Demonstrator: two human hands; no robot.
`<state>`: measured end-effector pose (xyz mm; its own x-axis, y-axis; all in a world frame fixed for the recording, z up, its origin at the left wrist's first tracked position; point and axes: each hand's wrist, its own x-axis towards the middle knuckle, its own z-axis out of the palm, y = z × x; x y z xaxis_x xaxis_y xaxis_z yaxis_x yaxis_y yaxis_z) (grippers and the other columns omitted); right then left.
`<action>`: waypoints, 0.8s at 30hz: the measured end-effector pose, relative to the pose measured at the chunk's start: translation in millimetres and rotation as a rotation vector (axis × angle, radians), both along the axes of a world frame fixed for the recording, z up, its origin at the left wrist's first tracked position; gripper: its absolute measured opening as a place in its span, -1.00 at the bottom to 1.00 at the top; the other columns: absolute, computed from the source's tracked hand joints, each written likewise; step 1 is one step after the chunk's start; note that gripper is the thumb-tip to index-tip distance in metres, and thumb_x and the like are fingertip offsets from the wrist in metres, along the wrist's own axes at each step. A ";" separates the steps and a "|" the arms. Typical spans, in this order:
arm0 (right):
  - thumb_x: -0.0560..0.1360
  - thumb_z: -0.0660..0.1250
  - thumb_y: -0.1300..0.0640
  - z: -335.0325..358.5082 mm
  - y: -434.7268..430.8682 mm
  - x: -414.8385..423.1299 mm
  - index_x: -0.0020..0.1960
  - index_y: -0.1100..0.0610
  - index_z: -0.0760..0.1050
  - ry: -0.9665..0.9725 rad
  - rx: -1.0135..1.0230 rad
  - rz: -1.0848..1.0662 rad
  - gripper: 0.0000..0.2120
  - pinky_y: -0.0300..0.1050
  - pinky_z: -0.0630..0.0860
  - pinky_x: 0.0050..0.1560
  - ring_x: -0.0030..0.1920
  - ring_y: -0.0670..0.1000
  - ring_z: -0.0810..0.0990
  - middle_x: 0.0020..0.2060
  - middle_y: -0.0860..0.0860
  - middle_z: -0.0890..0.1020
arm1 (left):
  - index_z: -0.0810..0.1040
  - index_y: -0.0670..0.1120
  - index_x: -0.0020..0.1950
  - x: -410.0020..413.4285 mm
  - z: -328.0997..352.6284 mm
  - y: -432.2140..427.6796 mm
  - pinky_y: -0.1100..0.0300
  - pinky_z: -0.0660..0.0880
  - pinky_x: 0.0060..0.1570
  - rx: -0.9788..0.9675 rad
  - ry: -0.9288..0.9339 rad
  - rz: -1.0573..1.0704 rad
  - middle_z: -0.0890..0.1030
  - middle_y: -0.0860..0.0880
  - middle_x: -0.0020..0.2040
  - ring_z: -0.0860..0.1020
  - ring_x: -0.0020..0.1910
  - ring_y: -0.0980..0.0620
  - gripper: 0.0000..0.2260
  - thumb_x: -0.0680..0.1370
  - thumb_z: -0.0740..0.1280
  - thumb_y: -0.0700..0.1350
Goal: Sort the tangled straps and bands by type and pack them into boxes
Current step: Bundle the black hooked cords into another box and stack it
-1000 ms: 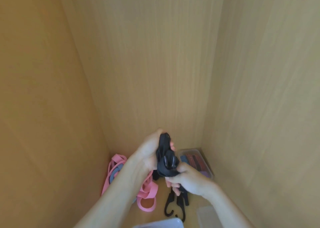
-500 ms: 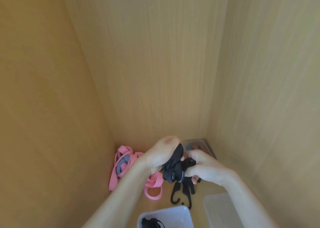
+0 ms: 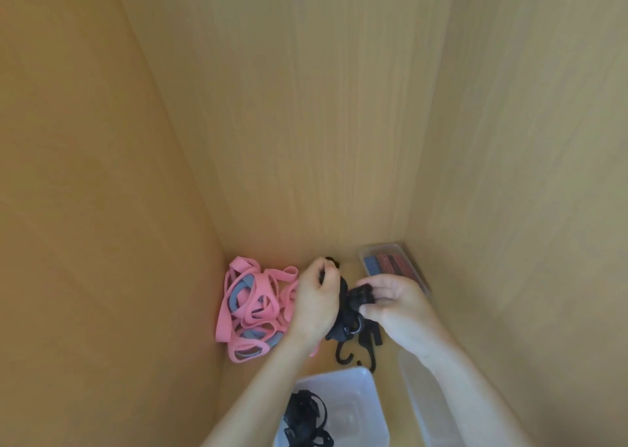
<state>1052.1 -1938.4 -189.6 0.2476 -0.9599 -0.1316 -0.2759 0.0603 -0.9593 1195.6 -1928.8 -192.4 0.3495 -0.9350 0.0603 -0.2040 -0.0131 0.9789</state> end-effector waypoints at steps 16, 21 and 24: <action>0.43 0.53 0.07 -49.9 84.0 34.9 0.56 0.26 0.23 0.775 -0.556 0.150 -0.17 -0.08 0.38 0.40 0.39 0.13 0.45 0.40 0.12 0.46 | 0.41 -0.17 -0.25 -0.8 -48.2 18.3 0.06 0.49 -0.08 0.468 0.716 0.247 0.42 -0.15 -0.27 0.49 -0.23 -0.08 -0.70 0.68 0.14 -0.22; 0.40 0.57 0.12 -59.8 90.3 33.6 0.46 0.28 0.41 0.746 -0.580 0.132 -0.30 -0.10 0.47 0.29 0.29 0.12 0.55 0.30 0.12 0.57 | 0.55 -0.22 0.14 12.2 -66.0 29.4 -0.04 0.58 0.11 0.521 0.718 0.241 0.57 -0.16 -0.10 0.61 -0.03 -0.13 -0.76 0.65 0.27 -0.05; 0.47 0.50 0.11 -66.7 93.2 31.2 0.48 0.25 0.38 0.712 -0.556 0.145 -0.35 -0.20 0.35 0.34 0.33 0.10 0.50 0.32 0.09 0.54 | 0.54 -0.14 -0.02 22.6 -70.6 40.9 0.05 0.50 -0.04 0.471 0.725 0.159 0.53 -0.07 -0.20 0.54 -0.12 -0.03 -0.80 0.64 0.27 -0.01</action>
<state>1083.3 -1845.3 -256.3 0.4080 -0.8964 0.1731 -0.7821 -0.4410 -0.4403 1218.2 -1887.8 -263.0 0.2807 -0.7435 -0.6069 0.5042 -0.4238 0.7524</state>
